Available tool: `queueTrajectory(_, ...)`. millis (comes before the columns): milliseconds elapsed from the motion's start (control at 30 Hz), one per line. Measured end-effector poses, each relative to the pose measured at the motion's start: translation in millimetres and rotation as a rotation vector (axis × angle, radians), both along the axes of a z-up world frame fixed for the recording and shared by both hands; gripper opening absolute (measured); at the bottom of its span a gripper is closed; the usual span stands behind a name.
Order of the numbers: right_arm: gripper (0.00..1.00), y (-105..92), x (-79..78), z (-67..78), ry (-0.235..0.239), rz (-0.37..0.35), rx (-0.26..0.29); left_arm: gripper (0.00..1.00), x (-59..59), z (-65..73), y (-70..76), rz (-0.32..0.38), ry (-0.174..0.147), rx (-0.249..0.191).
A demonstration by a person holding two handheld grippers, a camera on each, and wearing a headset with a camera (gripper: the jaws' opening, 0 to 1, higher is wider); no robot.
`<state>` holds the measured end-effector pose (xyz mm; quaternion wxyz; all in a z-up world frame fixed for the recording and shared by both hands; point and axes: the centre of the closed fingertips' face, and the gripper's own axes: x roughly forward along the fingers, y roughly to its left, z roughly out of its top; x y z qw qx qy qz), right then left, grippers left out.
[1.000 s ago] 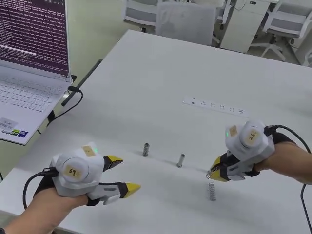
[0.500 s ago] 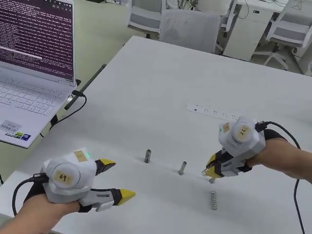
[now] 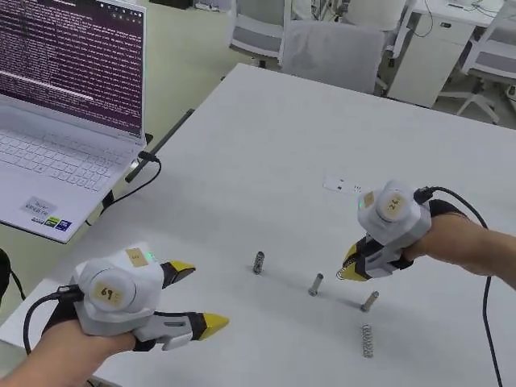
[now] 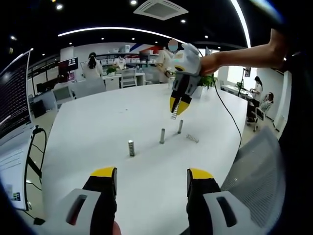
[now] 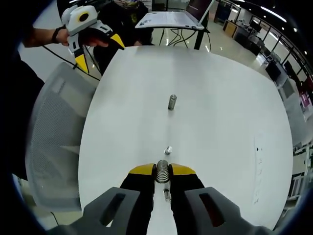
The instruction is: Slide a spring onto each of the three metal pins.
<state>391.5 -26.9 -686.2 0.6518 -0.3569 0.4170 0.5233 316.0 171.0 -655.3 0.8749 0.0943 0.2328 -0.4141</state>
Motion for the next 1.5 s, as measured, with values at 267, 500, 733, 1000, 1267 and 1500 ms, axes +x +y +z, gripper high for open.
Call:
queueTrajectory(267,0.09,6.6,10.8,-6.2,0.009,0.009,-0.004,0.56,-0.5,4.9,5.3,0.016,0.002,-0.007)
queueTrajectory(500,0.09,14.2,13.1,-15.3,0.018,0.032,-0.016,0.58,0.0,8.7,6.2,0.023,0.001,-0.017)
queueTrajectory(733,0.09,19.2,14.3,-21.1,0.028,0.049,-0.022,0.60,0.5,11.8,8.0,0.027,0.003,-0.022)
queueTrajectory(1000,0.09,21.4,15.6,-27.2,0.037,0.064,-0.036,0.60,1.3,14.5,11.4,0.039,0.001,-0.028)
queueTrajectory(1267,0.09,21.9,14.6,-34.6,0.048,0.081,-0.049,0.60,3.0,15.5,17.8,0.060,0.004,-0.033)
queueTrajectory(1500,0.09,23.7,15.2,-40.4,0.054,0.095,-0.060,0.60,1.5,14.1,21.8,0.072,0.011,-0.030)
